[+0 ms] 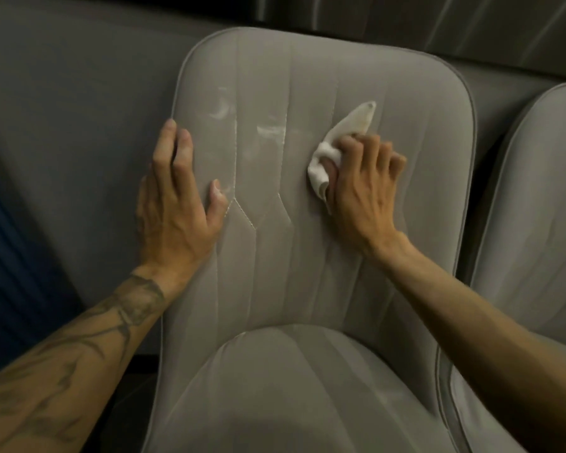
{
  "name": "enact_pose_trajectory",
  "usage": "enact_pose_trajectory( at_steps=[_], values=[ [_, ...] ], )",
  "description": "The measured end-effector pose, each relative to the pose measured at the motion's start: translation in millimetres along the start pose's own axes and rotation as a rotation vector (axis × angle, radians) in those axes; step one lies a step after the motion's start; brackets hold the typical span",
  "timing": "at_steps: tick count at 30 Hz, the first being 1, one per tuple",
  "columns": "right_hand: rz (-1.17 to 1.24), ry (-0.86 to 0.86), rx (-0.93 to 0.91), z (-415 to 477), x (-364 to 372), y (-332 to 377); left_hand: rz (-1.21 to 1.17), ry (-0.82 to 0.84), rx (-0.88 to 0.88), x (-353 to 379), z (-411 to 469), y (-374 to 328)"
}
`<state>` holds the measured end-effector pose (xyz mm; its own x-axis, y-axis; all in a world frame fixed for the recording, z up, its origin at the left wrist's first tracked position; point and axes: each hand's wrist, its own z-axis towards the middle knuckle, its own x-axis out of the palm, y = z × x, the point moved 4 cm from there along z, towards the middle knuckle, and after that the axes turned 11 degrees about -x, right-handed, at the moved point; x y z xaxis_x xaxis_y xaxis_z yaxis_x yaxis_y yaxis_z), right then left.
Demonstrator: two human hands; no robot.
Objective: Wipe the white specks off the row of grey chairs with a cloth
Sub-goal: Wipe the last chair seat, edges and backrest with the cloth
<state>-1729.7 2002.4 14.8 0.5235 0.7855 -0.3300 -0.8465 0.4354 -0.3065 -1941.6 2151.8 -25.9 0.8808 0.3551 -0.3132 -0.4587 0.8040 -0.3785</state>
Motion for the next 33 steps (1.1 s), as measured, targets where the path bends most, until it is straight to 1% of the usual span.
enact_pose_trajectory(
  at_steps=[1, 2, 3, 4, 5, 6, 7, 8, 9, 11, 13, 14, 15, 16, 18, 19, 20, 21, 23, 24, 25, 26, 27, 28, 30, 31, 32, 33],
  values=[
    [0.007, -0.049, 0.098, 3.2, 1.9, 6.0, 0.0, -0.003, 0.0, 0.2, 0.4, 0.4],
    [0.025, -0.06, 0.163, -1.6, 4.3, 17.6, 0.001, -0.005, 0.001, 0.2, 0.8, 0.9],
    [0.057, -0.021, 0.148, -12.5, 7.0, 34.1, 0.003, -0.006, 0.003, -0.2, 0.4, 1.3],
    [0.085, 0.048, 0.044, -26.3, 9.2, 52.7, 0.006, -0.007, 0.008, -0.6, 0.6, 1.3],
    [0.101, 0.127, -0.104, -38.9, 9.3, 66.5, 0.008, -0.004, 0.01, -0.7, 0.1, 1.0],
    [0.105, 0.187, -0.234, -41.6, 8.1, 69.1, 0.008, -0.001, 0.009, -1.3, 0.1, 0.8],
    [0.107, 0.193, -0.294, -31.2, 6.4, 61.8, 0.007, 0.002, 0.006, -1.7, 0.0, 0.6],
    [0.1, 0.152, -0.276, -12.0, 4.9, 50.7, 0.004, 0.002, 0.004, -1.9, 0.0, 0.4],
    [0.083, 0.083, -0.201, 11.3, 4.4, 37.3, 0.002, 0.001, 0.003, -1.4, 0.2, 0.2],
    [0.025, -0.082, 0.012, 59.0, 2.1, 14.2, 0.006, -0.003, 0.005, -0.4, 1.8, 1.3],
    [0.013, -0.163, 0.158, 74.1, 1.4, 18.5, 0.007, -0.006, 0.007, 0.6, 2.7, 1.7],
    [0.045, -0.164, 0.173, 67.5, 3.6, 29.0, 0.007, -0.003, 0.006, 1.1, 2.4, 2.4],
    [0.086, -0.113, 0.134, 55.5, 5.5, 42.2, 0.006, -0.002, 0.006, 1.2, 1.8, 3.0],
    [0.115, -0.02, 0.039, 39.9, 7.0, 56.7, 0.006, 0.0, 0.009, 1.3, 1.7, 3.1],
    [0.117, 0.176, -0.21, 13.0, 6.8, 71.6, 0.004, 0.009, 0.009, 1.3, 0.9, 2.3],
    [0.11, 0.206, -0.302, 14.6, 5.0, 67.8, 0.005, 0.014, 0.005, 1.1, 0.7, 2.4],
    [0.107, 0.185, -0.323, 26.6, 3.2, 58.8, 0.007, 0.019, 0.004, 1.0, 0.3, 2.3],
    [0.105, 0.133, -0.27, 44.2, 2.3, 46.4, 0.007, 0.02, 0.005, 1.0, 0.4, 2.2],
    [0.061, -0.043, -0.048, 84.2, 0.2, 21.7, 0.01, 0.012, 0.007, 1.5, 1.4, 3.4],
    [0.048, -0.099, 0.059, 95.1, -1.5, 18.4, 0.01, 0.008, 0.008, 1.9, 1.6, 3.9],
    [0.058, -0.123, 0.126, 96.2, -1.0, 23.1, 0.009, 0.008, 0.01, 2.3, 1.8, 3.8],
    [0.096, -0.108, 0.147, 88.6, 1.3, 32.7, 0.009, 0.008, 0.012, 2.4, 1.4, 3.8],
    [0.144, -0.054, 0.106, 74.9, 4.0, 45.2, 0.01, 0.003, 0.012, 2.2, 1.2, 4.1],
    [0.172, 0.02, 0.0, 58.8, 4.3, 59.9, 0.012, -0.002, 0.014, 2.0, 1.5, 4.6],
    [0.153, 0.163, -0.28, 30.4, 2.5, 72.3, 0.008, 0.004, 0.011, 1.6, 0.9, 3.3],
    [0.126, 0.186, -0.388, 32.3, 1.8, 67.1, 0.005, 0.006, 0.008, 1.8, 0.6, 2.7],
    [0.1, 0.174, -0.438, 43.6, 1.9, 58.6, 0.003, 0.002, 0.004, 2.2, 0.3, 2.5],
    [0.085, 0.133, -0.429, 58.9, 3.2, 49.6, 0.002, -0.005, 0.007, 2.4, 0.9, 3.2]
  ],
)
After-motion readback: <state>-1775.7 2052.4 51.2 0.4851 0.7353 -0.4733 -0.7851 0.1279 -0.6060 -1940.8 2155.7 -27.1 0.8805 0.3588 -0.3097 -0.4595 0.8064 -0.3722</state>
